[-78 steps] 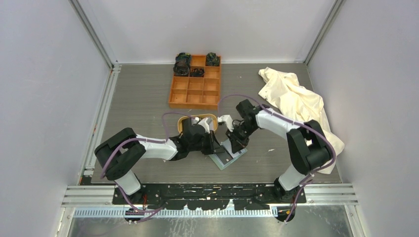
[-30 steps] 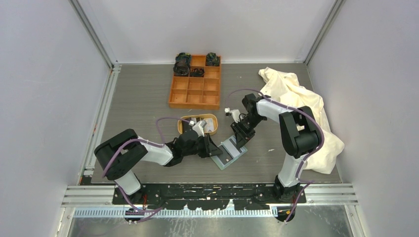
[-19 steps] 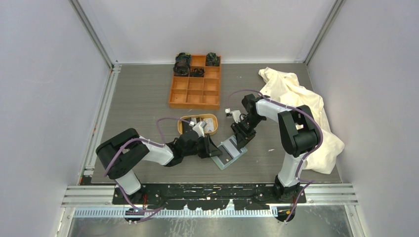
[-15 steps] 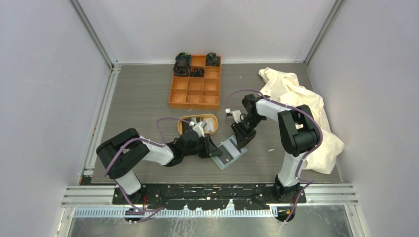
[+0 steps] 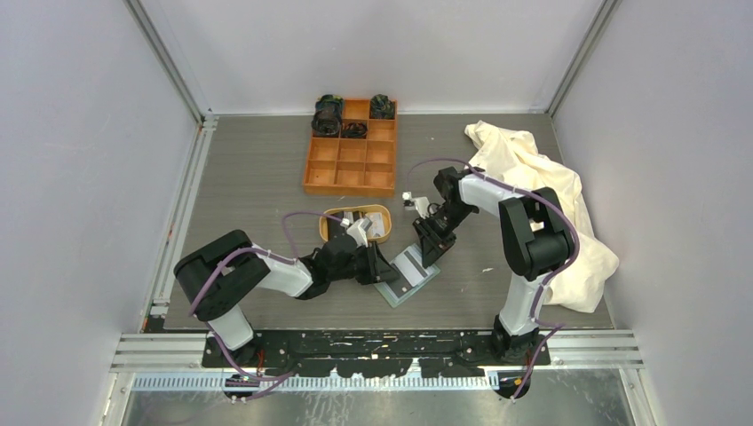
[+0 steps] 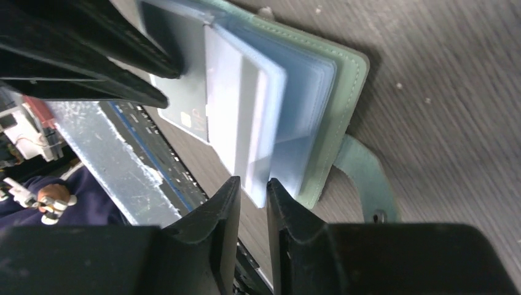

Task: Put the credit cards into the card holder
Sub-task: Insert the credit card into the card holder.

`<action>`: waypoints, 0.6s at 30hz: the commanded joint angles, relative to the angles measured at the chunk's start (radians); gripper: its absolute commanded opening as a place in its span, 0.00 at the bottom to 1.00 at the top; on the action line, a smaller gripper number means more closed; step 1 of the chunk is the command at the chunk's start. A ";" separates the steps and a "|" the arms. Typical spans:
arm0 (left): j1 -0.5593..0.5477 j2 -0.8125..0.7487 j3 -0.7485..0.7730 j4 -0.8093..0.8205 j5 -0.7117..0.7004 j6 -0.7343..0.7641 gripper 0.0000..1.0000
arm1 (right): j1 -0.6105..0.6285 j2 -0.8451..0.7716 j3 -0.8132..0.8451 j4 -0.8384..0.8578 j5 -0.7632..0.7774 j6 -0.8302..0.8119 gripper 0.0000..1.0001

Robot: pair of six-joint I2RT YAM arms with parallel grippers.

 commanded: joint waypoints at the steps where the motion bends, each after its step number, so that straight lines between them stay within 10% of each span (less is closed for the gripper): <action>1: 0.004 -0.011 0.006 0.028 0.005 0.011 0.22 | -0.010 -0.013 0.052 -0.073 -0.122 -0.036 0.28; 18: 0.003 -0.032 0.003 0.027 0.004 0.009 0.24 | -0.025 0.101 0.113 -0.247 -0.321 -0.144 0.30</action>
